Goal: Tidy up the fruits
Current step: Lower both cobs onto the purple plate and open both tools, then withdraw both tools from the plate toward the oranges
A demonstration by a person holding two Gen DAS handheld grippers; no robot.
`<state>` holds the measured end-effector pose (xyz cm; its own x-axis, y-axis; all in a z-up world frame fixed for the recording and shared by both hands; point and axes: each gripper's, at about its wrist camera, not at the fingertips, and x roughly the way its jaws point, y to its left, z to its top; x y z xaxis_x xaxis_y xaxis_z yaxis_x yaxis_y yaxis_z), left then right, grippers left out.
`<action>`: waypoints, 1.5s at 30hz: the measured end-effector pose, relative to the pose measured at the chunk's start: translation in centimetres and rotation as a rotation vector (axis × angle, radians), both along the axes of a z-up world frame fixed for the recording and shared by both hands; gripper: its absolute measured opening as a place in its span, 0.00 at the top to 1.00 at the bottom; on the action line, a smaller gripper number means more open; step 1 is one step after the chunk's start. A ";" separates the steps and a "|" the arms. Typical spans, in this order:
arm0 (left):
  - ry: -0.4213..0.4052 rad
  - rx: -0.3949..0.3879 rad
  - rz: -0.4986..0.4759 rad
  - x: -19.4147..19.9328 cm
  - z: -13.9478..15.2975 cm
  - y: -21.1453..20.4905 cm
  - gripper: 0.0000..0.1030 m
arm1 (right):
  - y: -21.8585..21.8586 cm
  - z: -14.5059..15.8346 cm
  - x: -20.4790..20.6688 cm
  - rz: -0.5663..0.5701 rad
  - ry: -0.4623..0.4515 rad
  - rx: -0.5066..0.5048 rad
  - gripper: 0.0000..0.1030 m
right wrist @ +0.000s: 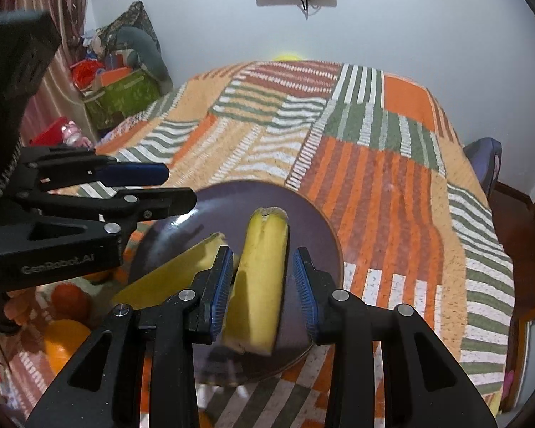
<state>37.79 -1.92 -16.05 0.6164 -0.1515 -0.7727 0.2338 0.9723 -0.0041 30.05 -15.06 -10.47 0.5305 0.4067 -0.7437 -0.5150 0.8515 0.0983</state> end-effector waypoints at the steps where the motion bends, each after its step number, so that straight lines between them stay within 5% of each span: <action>1: -0.001 0.001 0.003 -0.3 0.1 0.1 0.65 | 0.0 0.3 -0.2 0.001 -0.003 0.002 0.69; 19: -0.057 0.029 0.095 -9.5 4.0 5.6 0.62 | 1.6 4.0 -7.9 0.068 -0.079 0.002 0.69; 23: -0.060 0.037 0.117 -12.0 3.8 7.1 0.53 | 2.2 3.8 -9.5 0.089 -0.060 0.022 0.68; 30: -0.068 0.026 0.158 -16.6 4.0 9.6 0.53 | 3.6 2.9 -12.2 0.119 -0.025 0.039 0.68; 34: -0.095 0.020 0.167 -19.2 4.8 10.7 0.43 | 4.3 2.2 -13.2 0.119 -0.017 0.037 0.56; 39: -0.123 0.076 0.164 -21.0 4.8 11.1 0.38 | 5.7 0.9 -14.1 0.129 0.013 0.018 0.55; 45: -0.119 0.047 0.160 -22.0 4.2 11.9 0.31 | 7.0 -0.8 -14.6 0.141 0.053 -0.012 0.55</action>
<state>15.80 9.99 -11.86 0.7169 -0.0100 -0.6971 0.0723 0.9956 0.0601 15.41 -8.03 -11.23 0.4283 0.4657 -0.7744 -0.6243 0.7721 0.1190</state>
